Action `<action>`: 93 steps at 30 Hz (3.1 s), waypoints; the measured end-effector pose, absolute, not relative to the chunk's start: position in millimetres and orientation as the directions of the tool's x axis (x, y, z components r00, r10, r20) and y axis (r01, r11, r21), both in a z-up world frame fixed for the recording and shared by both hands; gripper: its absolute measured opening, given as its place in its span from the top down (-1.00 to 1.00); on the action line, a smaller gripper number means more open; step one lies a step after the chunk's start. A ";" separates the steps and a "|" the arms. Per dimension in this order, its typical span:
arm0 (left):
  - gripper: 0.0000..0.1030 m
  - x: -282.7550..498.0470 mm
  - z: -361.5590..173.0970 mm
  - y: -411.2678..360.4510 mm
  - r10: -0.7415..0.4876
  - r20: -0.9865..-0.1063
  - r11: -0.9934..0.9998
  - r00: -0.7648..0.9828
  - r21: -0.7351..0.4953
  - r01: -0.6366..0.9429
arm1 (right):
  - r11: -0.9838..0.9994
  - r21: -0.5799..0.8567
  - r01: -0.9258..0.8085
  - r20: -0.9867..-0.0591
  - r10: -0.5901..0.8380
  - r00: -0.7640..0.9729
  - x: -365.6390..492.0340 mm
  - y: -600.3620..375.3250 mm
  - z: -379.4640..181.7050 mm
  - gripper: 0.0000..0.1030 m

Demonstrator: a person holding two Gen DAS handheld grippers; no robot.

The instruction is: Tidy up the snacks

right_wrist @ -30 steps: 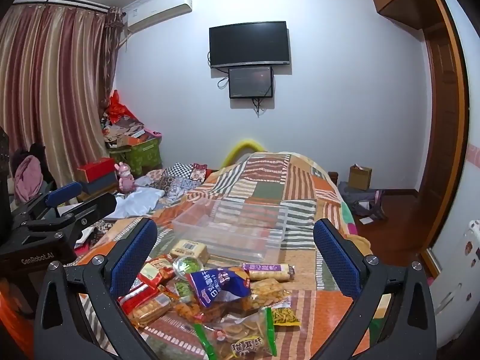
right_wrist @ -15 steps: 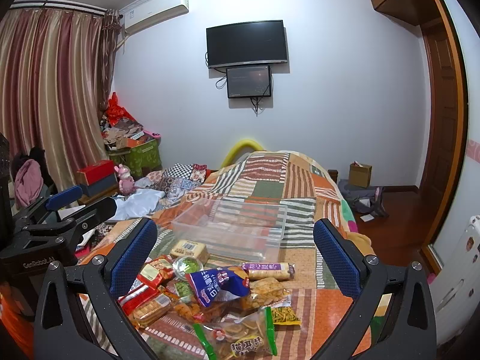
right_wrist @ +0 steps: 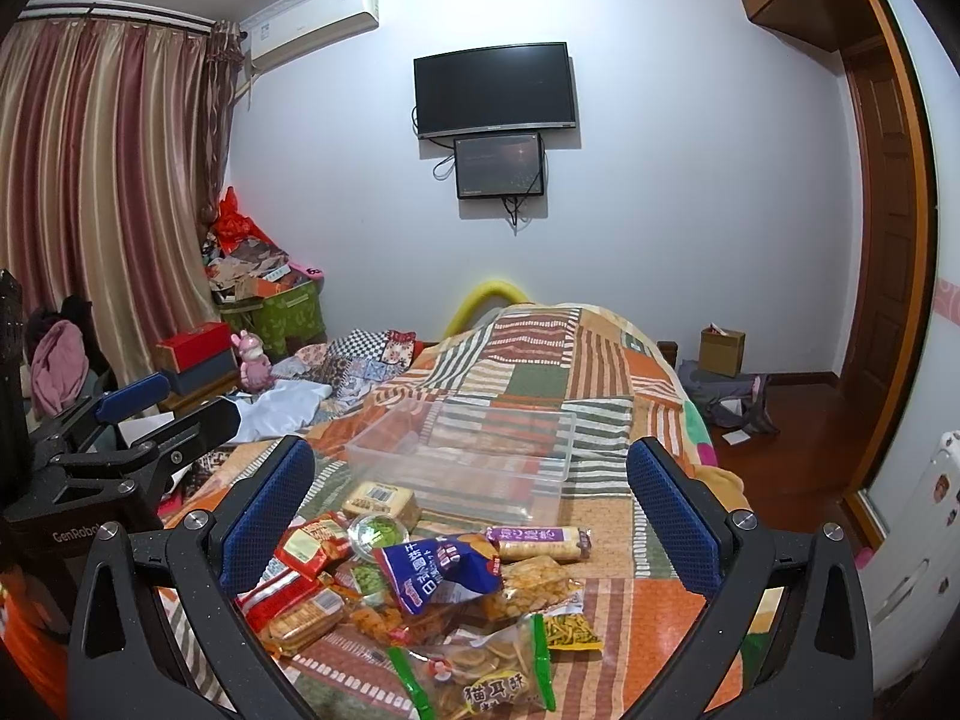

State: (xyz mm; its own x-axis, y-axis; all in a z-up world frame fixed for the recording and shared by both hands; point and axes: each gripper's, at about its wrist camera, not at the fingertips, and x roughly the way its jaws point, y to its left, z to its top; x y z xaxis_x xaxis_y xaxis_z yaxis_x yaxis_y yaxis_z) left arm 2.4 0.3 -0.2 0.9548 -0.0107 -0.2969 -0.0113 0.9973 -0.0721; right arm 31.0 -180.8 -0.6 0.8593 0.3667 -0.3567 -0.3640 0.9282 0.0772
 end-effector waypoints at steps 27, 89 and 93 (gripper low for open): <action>-1.00 3.8 -1.6 -2.2 -0.012 -0.297 0.997 0.955 -0.071 -0.009 | 0.926 0.079 -0.368 -0.352 0.372 0.859 29.1 -178.5 2.3 -1.00; -0.70 155.7 -156.0 29.0 -0.088 -0.788 0.990 0.609 -0.138 -0.035 | 0.879 0.229 -0.418 -0.749 0.434 0.501 140.2 -151.4 -126.4 -0.72; -0.70 157.1 -159.7 29.0 -0.093 -0.795 0.990 0.599 -0.139 -0.031 | 0.868 0.245 -0.432 -0.771 0.445 0.456 142.7 -145.7 -135.8 -0.57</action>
